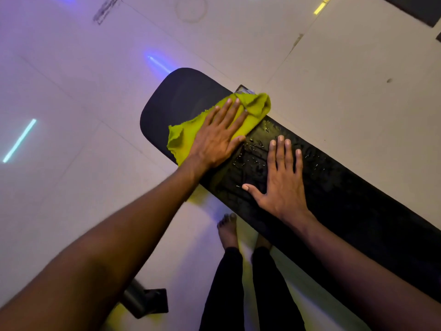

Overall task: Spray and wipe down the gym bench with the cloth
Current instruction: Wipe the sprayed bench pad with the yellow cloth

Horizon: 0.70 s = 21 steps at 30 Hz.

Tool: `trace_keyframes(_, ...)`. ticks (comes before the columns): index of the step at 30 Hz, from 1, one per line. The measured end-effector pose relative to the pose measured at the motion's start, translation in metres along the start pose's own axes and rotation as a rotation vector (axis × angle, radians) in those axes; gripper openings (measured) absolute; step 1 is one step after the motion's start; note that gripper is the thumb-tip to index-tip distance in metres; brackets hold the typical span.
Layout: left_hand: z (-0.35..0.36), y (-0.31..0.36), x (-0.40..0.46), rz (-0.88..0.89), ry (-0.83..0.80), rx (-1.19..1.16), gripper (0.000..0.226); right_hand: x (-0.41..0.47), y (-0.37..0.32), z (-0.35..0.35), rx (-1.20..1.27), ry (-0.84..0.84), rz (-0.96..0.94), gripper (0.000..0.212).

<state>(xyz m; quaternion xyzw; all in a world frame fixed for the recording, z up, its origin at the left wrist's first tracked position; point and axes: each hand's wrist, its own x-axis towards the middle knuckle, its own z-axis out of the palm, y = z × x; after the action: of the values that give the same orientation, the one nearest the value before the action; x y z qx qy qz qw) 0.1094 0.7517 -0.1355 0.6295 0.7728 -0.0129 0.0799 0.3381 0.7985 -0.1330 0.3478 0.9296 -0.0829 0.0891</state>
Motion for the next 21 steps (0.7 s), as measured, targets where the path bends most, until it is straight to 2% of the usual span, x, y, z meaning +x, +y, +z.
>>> trace_keyframes(3, 0.003, -0.010, -0.018, -0.127, 0.040, 0.002, 0.066, -0.008, 0.005, 0.002, 0.006, 0.003, 0.032, 0.119)
trace_keyframes(7, 0.016, 0.028, -0.074, -0.401, 0.037, -0.073, 0.069, -0.019, 0.011, 0.003, 0.012, -0.009, 0.059, 0.119)
trace_keyframes(9, 0.018, 0.052, -0.081, -0.344, 0.010, -0.080, 0.072, -0.019, 0.009, 0.004, 0.016, -0.007, 0.052, 0.120)
trace_keyframes(12, 0.010, 0.059, -0.044, -0.052, -0.001, -0.071, 0.070, -0.019, 0.010, 0.006, 0.026, 0.006, 0.047, 0.119)
trace_keyframes(14, -0.002, 0.045, -0.008, 0.044, -0.003, -0.060, 0.067, -0.020, 0.011, 0.008, 0.023, 0.020, 0.043, 0.119)
trace_keyframes(18, -0.006, 0.014, -0.002, -0.072, 0.021, -0.033, 0.065, -0.022, 0.015, 0.006, 0.027, 0.022, 0.044, 0.118)
trace_keyframes(21, 0.005, 0.021, -0.043, -0.277, 0.050, -0.075, 0.067, -0.028, 0.018, 0.004, 0.029, 0.004, 0.054, 0.118)
